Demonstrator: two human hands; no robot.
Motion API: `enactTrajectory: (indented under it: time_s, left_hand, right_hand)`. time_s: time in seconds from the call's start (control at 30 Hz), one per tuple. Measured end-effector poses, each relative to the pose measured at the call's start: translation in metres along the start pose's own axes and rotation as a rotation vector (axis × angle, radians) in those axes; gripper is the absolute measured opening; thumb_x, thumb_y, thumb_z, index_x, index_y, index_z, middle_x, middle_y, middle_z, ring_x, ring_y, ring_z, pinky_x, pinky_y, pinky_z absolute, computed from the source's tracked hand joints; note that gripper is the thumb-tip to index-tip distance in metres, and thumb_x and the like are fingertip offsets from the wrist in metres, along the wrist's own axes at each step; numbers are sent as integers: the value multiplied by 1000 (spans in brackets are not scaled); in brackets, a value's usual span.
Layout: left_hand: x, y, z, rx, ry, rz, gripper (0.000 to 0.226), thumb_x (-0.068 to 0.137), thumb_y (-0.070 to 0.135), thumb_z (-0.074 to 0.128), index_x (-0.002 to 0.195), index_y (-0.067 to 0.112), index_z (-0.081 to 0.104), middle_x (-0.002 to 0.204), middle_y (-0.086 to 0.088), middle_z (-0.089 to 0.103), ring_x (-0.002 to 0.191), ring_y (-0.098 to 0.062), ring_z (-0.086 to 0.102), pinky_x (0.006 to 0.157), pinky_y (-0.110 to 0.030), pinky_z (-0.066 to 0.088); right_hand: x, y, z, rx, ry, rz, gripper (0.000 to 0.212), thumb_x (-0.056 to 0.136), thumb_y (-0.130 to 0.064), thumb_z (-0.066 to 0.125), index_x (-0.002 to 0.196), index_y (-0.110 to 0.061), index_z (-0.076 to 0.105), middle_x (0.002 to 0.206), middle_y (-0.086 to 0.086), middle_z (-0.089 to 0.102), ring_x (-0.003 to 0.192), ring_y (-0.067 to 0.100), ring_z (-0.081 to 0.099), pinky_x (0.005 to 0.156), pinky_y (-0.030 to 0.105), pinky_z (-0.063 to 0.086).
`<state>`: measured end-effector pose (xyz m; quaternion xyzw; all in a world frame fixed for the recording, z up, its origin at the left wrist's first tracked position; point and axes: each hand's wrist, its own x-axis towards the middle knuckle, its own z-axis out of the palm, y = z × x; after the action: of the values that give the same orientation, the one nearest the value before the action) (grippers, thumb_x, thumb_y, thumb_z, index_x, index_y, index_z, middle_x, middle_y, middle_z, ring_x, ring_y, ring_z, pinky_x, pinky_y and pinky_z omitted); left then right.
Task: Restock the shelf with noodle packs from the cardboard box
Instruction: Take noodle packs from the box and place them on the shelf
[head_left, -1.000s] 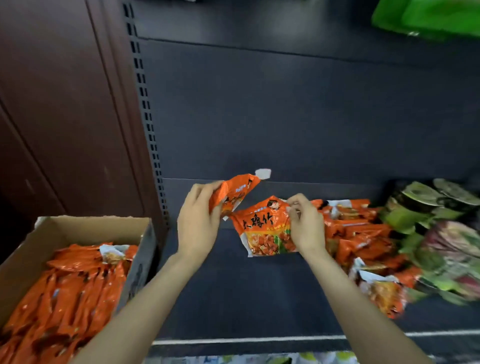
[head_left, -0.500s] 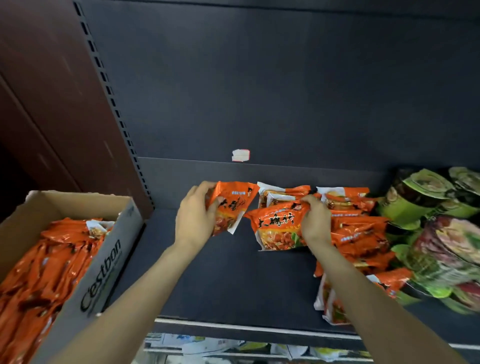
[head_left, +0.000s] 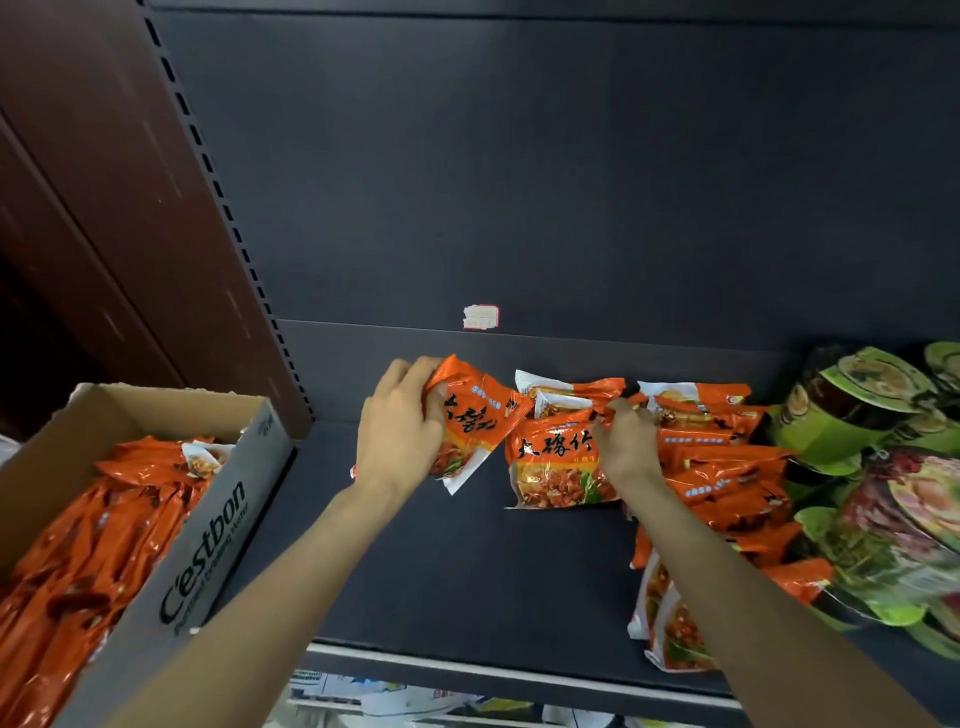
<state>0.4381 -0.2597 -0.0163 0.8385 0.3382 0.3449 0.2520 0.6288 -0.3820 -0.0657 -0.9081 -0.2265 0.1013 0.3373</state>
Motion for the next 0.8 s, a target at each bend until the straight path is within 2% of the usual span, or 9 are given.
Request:
enactTrajectory:
  time_s: [0.07, 0.13, 0.2, 0.3, 0.37, 0.47, 0.6, 0.7, 0.8]
  left_hand:
    - [2, 1, 1, -17, -52, 16, 21, 94, 14, 50, 112, 19, 61, 96, 3, 52, 88, -22, 55, 80, -31, 43]
    - [3, 2, 5, -27, -138, 45, 21, 94, 14, 51, 112, 19, 61, 96, 4, 52, 88, -17, 53, 77, -24, 38]
    - [2, 5, 11, -33, -227, 64, 21, 94, 16, 52, 113, 20, 61, 97, 2, 54, 89, -15, 52, 77, -22, 37]
    - [3, 7, 26, -17, -368, 91, 22, 94, 19, 54, 115, 20, 61, 99, 1, 56, 95, -16, 53, 83, -24, 39]
    - [6, 11, 38, 9, -484, 124, 25, 94, 20, 55, 118, 20, 61, 100, 1, 57, 99, -18, 54, 87, -27, 41]
    - [8, 19, 62, 35, -591, 182, 29, 93, 21, 57, 122, 18, 59, 115, 0, 61, 107, -19, 57, 93, -35, 46]
    - [7, 33, 93, 13, -660, 167, 29, 91, 20, 59, 120, 20, 57, 118, -1, 63, 110, -19, 57, 93, -38, 48]
    - [5, 37, 107, -35, -713, 158, 29, 89, 18, 62, 117, 19, 56, 114, -1, 65, 107, -18, 60, 92, -40, 50]
    - [3, 31, 109, -3, -697, 161, 38, 86, 20, 65, 121, 22, 52, 121, 0, 61, 108, -17, 59, 90, -39, 51]
  right_hand:
    - [0, 0, 0, -33, -37, -16, 44, 93, -8, 54, 135, -4, 41, 134, 22, 39, 95, 33, 62, 89, 36, 50]
    - [-2, 4, 2, -27, -54, -33, 49, 91, -5, 56, 137, -5, 38, 136, 22, 38, 107, 35, 58, 95, 37, 47]
    - [-5, 5, 1, -22, -68, -56, 53, 91, -3, 56, 139, -7, 35, 136, 22, 36, 114, 36, 54, 100, 38, 43]
    - [-7, 7, -7, -48, -101, -88, 57, 91, -1, 55, 143, -9, 31, 135, 20, 38, 116, 32, 51, 99, 33, 39]
    - [-6, 12, -14, -62, -122, -119, 59, 90, 2, 54, 143, -13, 32, 134, 18, 41, 114, 29, 53, 96, 32, 42]
    - [-7, 20, -26, -57, -210, -199, 64, 84, 9, 53, 140, -21, 39, 137, 13, 42, 122, 26, 49, 94, 35, 49]
    - [-17, 22, -38, -18, -350, -246, 71, 76, 0, 70, 137, -22, 42, 134, 4, 48, 124, 18, 47, 93, 27, 46]
    - [-19, 23, -34, -81, -316, -284, 59, 76, -9, 74, 129, -18, 51, 124, 0, 58, 113, 15, 54, 82, 18, 39]
    - [-17, 25, -28, -171, -218, -299, 30, 82, -8, 68, 111, -14, 62, 111, 4, 64, 104, 20, 60, 79, 23, 44]
